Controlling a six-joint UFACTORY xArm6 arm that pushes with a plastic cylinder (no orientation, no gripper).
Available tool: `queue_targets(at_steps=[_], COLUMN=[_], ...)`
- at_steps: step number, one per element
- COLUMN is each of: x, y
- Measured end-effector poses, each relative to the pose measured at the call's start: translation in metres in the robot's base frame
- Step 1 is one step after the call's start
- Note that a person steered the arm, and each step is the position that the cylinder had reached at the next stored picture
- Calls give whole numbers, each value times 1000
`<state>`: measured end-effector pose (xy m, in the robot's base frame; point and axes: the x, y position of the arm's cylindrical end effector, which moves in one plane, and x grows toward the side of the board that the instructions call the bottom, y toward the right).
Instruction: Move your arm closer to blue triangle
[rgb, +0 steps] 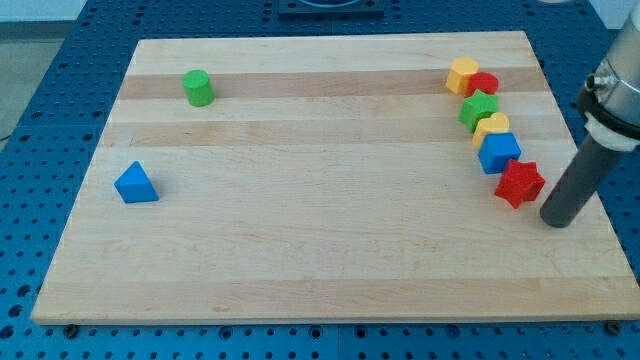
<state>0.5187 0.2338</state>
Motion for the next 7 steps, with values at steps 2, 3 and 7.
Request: queue_targets(at_steps=[2, 3, 7], x=[-19, -20, 32], y=[-30, -34, -320])
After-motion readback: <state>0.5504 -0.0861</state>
